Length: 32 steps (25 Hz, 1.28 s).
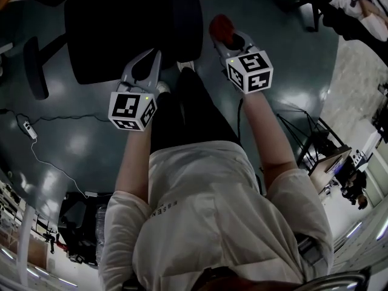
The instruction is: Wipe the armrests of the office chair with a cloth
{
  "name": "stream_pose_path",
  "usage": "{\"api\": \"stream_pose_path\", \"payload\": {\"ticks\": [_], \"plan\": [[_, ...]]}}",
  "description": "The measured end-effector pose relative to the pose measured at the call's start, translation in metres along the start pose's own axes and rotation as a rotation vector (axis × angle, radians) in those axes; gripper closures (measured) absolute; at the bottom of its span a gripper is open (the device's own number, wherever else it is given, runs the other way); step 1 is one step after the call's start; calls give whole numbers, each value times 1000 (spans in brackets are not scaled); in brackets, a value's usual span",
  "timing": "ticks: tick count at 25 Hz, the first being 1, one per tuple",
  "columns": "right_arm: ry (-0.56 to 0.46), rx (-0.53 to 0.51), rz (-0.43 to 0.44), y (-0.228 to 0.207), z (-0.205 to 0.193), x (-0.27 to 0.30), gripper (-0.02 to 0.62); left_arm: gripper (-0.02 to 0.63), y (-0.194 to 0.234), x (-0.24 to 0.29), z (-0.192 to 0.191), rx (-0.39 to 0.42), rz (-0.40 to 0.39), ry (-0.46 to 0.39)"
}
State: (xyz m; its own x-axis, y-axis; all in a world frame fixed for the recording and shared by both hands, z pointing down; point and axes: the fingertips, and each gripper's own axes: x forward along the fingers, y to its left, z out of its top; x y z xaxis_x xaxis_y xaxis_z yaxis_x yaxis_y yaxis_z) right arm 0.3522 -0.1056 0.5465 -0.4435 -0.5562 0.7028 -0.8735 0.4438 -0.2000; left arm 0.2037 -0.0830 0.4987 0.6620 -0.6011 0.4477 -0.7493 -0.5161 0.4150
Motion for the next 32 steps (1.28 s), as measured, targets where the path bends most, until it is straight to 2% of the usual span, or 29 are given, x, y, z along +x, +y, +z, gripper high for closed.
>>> {"api": "stream_pose_path", "payload": {"ticks": [8,11,14,20,32], "plan": [[7,-106,101,-43,55,79,540,589,26,45,26,-22,78,-31],[44,-172,122,-51,61,106,540,589,35,53,26,-37,95,-20],[56,-161,156,-55,59,120,540,589,41,54,19,-51,104,-2],[61,-97,167,-46,47,113,540,589,53,39,7,-68,121,20],[61,-101,149,-12,6,62,541,589,31,13,-5,-17,11,46]]}}
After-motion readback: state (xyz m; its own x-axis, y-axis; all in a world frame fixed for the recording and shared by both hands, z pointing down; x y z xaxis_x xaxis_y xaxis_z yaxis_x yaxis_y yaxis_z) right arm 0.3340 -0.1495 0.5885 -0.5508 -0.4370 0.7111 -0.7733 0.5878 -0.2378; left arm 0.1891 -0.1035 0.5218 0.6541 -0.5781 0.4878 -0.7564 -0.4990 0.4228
